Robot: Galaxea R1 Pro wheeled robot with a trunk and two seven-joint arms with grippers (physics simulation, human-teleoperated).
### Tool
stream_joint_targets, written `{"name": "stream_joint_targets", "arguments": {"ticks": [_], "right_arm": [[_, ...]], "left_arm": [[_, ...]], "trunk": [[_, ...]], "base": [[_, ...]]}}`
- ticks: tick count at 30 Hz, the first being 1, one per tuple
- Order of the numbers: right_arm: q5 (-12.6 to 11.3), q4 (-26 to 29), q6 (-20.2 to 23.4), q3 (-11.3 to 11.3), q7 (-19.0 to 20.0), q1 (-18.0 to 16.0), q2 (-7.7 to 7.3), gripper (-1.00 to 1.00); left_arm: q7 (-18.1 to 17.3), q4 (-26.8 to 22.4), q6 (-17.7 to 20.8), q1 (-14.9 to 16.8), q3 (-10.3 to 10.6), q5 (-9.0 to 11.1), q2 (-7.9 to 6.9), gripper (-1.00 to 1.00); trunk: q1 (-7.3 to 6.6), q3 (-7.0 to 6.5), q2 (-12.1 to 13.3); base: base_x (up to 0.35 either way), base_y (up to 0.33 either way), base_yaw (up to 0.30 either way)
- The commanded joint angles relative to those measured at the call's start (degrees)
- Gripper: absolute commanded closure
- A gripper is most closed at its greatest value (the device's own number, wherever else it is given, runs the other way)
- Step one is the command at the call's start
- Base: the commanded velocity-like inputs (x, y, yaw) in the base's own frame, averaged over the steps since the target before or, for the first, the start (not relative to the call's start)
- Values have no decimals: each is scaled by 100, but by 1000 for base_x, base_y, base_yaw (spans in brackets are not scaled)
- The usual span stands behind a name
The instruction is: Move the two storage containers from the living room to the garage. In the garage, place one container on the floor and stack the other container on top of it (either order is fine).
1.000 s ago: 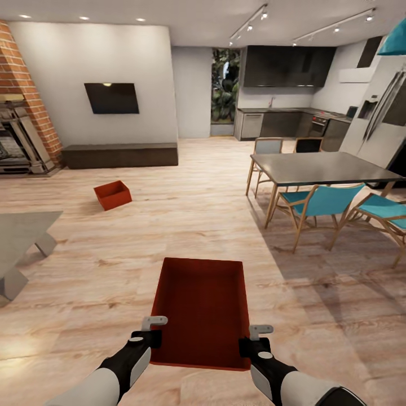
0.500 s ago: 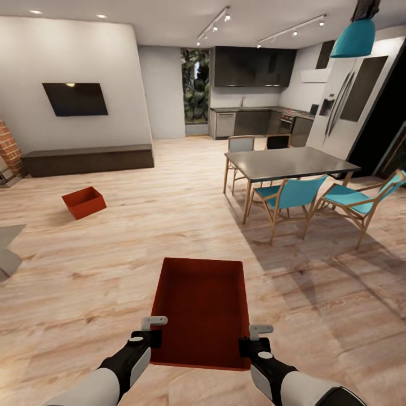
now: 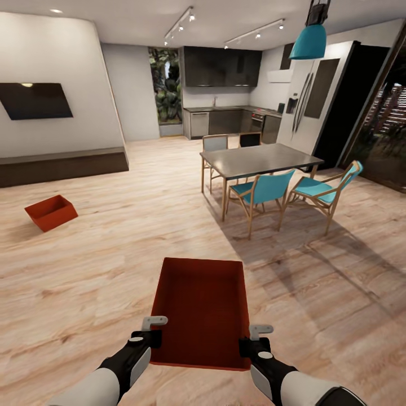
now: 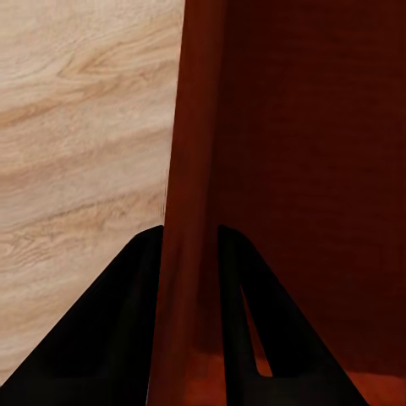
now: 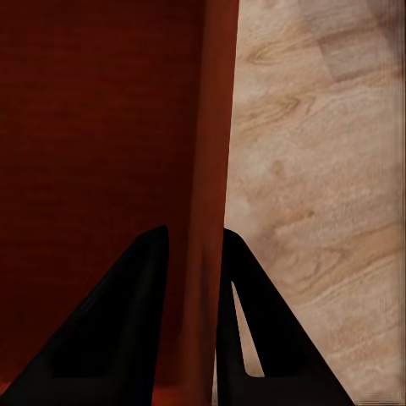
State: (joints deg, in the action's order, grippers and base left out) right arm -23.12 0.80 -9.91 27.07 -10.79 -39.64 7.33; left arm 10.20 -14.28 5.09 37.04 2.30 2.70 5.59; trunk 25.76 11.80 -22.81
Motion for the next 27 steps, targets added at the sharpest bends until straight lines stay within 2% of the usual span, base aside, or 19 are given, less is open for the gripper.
{"name": "stream_joint_targets", "arguments": {"ticks": [1, 27], "right_arm": [[-105, -32, -37, 149, -209, -4, -144, 100], [-105, -30, -37, 149, -212, 0, -144, 100]], "left_arm": [[143, -22, 44, 5, -41, -68, -6, 100], [158, -22, 44, 5, -44, -68, -6, 100]], "trunk": [[3, 10, -11], [3, 10, -11]], "base": [[0, 0, -290], [0, 0, -290]]}}
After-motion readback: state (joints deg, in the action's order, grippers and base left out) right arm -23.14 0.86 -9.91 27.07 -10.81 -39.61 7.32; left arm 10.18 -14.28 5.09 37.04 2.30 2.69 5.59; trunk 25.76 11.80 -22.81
